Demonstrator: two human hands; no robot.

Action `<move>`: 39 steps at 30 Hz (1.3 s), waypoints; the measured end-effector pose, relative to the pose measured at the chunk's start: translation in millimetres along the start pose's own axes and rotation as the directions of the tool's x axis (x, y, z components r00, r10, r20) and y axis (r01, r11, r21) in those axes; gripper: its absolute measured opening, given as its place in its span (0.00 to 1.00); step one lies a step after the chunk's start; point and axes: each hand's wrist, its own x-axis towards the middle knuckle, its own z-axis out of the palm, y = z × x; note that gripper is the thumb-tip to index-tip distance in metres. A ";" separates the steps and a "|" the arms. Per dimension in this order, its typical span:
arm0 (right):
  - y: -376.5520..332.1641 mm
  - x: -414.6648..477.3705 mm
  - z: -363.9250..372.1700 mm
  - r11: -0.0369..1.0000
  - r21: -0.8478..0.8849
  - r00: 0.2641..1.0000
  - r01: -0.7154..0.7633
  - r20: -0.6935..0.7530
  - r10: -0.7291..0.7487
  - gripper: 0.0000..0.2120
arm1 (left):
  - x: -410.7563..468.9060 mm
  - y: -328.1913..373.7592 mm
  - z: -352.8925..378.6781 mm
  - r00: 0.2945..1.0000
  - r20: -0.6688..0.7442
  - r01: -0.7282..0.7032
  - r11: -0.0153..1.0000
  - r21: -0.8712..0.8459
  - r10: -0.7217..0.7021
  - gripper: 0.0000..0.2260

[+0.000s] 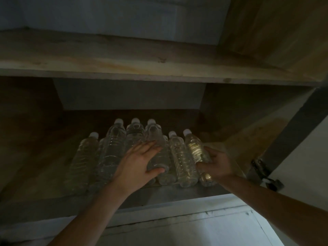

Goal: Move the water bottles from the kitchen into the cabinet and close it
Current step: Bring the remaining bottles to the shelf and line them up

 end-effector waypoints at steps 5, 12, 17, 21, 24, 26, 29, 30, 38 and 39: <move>-22.4 -0.1 -7.4 0.986 0.149 0.996 0.077 0.023 -0.081 0.24 | 0.1 -2.2 3.0 1.000 -0.008 0.000 1.000 -0.022 -0.001 0.31; -45.4 -0.1 30.5 0.968 0.240 0.990 0.068 0.104 -0.096 0.21 | -1.5 -3.0 2.7 1.000 -0.015 0.009 1.000 -0.022 -0.009 0.31; -54.5 -0.1 44.1 0.970 0.210 0.982 0.121 0.121 -0.148 0.13 | -2.5 -5.1 1.9 1.000 -0.009 -0.008 0.999 -0.037 0.008 0.31; -47.0 -7.0 35.9 0.971 0.207 0.938 0.115 0.300 -0.175 0.19 | -1.3 -4.6 0.4 1.000 0.011 -0.013 1.000 -0.029 0.013 0.33; -41.7 -15.7 24.8 0.962 0.241 0.901 0.126 0.377 -0.212 0.20 | 3.5 0.9 0.5 0.999 0.020 -0.031 0.999 -0.026 0.031 0.33; -35.5 -20.2 17.7 0.970 0.174 0.879 0.172 0.418 -0.231 0.23 | 7.7 5.1 1.8 0.998 0.037 -0.052 0.999 -0.009 0.052 0.34; -27.2 -23.0 11.8 0.973 0.074 0.888 0.218 0.399 -0.229 0.30 | 12.2 7.1 4.2 0.997 0.048 -0.059 0.998 0.014 0.058 0.33; -25.7 -22.5 10.9 0.972 0.061 0.887 0.229 0.399 -0.234 0.31 | 12.8 7.5 5.0 0.998 0.046 -0.054 0.998 0.024 0.053 0.32; -28.2 -17.2 19.6 0.957 0.035 0.885 0.289 0.371 -0.281 0.32 | 15.3 12.6 4.7 0.997 0.069 -0.041 0.995 0.088 0.035 0.28; -25.3 -16.9 18.7 0.955 0.026 0.880 0.294 0.383 -0.281 0.35 | 15.4 12.6 4.4 0.997 0.073 -0.044 0.995 0.092 0.037 0.28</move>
